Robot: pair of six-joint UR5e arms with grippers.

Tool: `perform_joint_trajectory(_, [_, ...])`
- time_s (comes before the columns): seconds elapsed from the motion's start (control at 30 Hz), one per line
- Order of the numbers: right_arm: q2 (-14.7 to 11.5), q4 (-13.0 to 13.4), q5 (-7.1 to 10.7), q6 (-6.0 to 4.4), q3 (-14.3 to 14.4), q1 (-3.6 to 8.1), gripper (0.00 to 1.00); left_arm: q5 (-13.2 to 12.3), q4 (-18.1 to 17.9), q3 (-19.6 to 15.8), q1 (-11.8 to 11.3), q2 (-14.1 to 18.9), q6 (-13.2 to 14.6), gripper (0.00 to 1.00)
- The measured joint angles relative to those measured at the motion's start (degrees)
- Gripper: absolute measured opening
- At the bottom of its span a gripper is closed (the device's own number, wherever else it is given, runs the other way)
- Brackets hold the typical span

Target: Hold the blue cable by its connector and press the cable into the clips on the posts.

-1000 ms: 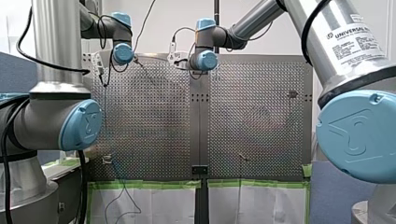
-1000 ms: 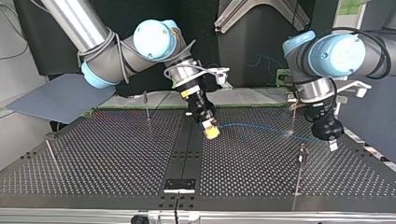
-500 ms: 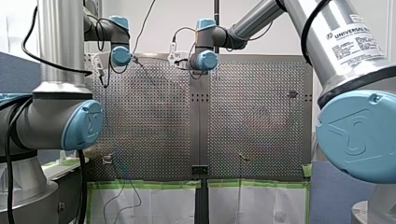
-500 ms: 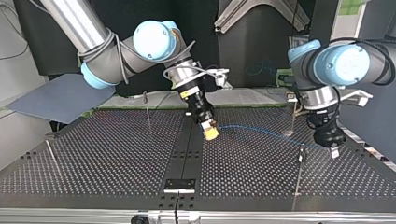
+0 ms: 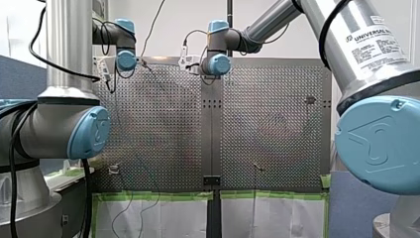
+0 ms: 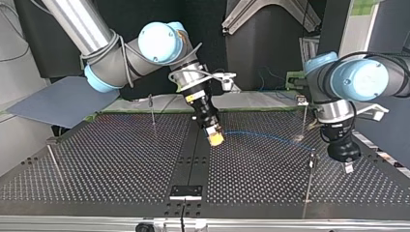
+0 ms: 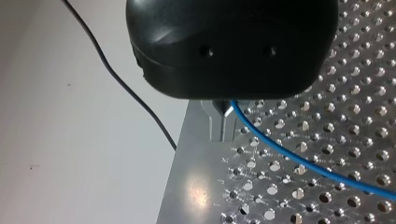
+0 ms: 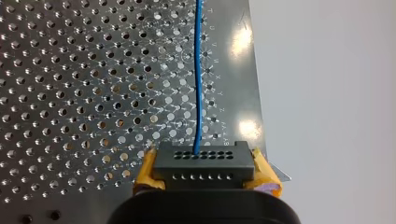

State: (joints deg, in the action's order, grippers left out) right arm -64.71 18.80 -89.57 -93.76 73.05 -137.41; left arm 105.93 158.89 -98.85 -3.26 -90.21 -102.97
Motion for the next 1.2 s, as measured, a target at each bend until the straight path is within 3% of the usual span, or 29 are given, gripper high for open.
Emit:
perform_joint_trajectory(0.43, [0.19, 0.27, -0.17, 0.12, -0.02, 1.49, 0.00, -4.10, -1.28, 0.90, -1.87, -2.54, -1.00, 0.00])
perform_joint_trajectory(0.87, [0.68, 0.68, -0.03, 0.55, -0.44, 3.51, 0.00, -5.63, -2.30, 2.84, -2.74, -2.89, -2.22, 0.00])
perform_joint_trajectory(1.2, [2.79, 0.74, 0.22, 0.63, -1.62, 4.48, 0.00, -6.65, -2.12, 3.82, -3.39, -5.05, -2.48, 0.00])
